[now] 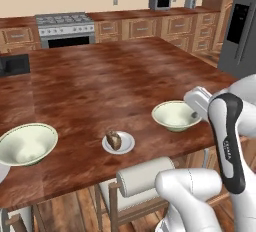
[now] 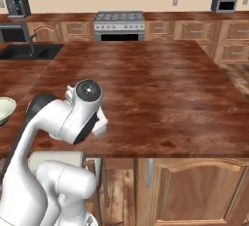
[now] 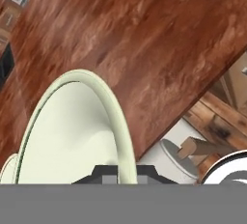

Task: Take the smaller bowl and place it next to the appetizer plate on the dining counter , and place the larger bowl next to the plate with cooked food.

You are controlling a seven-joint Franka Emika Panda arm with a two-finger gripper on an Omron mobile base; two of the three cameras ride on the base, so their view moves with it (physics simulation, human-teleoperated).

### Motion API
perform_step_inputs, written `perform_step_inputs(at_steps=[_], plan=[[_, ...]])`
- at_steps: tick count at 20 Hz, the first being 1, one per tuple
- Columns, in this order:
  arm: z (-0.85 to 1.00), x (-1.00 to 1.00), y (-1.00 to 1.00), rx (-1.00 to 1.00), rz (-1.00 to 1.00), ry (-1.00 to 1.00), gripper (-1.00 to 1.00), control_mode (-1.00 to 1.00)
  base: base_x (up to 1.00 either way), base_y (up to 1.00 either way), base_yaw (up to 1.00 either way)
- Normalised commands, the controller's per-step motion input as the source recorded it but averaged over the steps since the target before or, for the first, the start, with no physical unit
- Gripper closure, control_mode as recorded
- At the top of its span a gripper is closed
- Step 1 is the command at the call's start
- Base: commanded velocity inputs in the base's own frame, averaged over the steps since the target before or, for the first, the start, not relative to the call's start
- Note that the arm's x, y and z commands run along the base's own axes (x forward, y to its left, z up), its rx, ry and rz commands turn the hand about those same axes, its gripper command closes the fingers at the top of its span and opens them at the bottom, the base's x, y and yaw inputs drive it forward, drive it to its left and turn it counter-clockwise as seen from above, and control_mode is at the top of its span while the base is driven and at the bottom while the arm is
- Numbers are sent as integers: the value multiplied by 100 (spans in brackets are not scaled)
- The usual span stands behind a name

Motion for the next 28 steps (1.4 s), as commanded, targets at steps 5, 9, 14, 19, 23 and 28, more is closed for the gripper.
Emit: perform_step_inputs(at_steps=[5, 9, 14, 19, 23, 28], plan=[[-3, 11, -4, 12, 9, 14, 100, -100, 0, 0, 0], [-15, 7, -2, 12, 13, 9, 100, -100, 0, 0, 0], [-37, 14, 0, 2, 8, 1, 100, -100, 0, 0, 0], [-38, 45, 0, 0, 2, 0, 100, -100, 0, 0, 0], [-38, 57, 0, 0, 1, 0, 100, -100, 0, 0, 0], [-35, 36, 1, 0, 3, 0, 100, -100, 0, 0, 0]])
